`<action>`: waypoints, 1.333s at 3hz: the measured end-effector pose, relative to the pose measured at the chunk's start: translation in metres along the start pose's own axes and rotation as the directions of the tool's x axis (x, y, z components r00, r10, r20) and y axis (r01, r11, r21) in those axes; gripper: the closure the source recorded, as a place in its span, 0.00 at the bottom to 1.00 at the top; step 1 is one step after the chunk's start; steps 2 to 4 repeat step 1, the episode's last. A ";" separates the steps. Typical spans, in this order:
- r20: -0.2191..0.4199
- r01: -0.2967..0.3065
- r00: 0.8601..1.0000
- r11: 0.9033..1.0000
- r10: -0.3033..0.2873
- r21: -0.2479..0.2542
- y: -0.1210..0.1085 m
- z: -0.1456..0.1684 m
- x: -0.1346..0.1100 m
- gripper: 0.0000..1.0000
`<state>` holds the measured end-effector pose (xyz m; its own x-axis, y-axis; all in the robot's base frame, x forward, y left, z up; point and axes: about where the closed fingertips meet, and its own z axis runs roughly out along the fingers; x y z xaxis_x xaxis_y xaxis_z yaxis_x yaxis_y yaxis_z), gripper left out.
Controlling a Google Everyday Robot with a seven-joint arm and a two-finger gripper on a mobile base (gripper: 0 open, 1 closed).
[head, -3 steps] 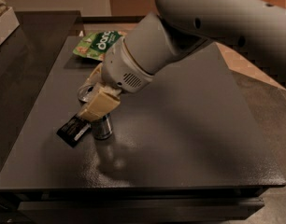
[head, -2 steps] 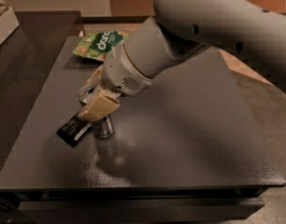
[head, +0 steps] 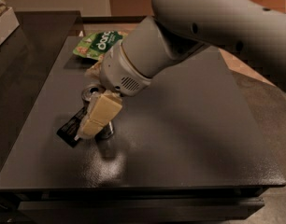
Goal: Move redbull can near rxbar chocolate
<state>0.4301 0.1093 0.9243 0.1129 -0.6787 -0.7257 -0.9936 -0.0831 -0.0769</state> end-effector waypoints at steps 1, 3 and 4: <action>0.000 0.000 1.000 1.000 0.000 0.000 0.000 0.000 0.000 0.00; 0.000 0.000 1.000 1.000 0.000 0.000 0.000 0.000 0.000 0.00; 0.000 0.000 1.000 1.000 0.000 0.000 0.000 0.000 0.000 0.00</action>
Offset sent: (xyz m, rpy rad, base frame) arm 0.0000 0.0000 0.0000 0.0000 0.0000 0.0000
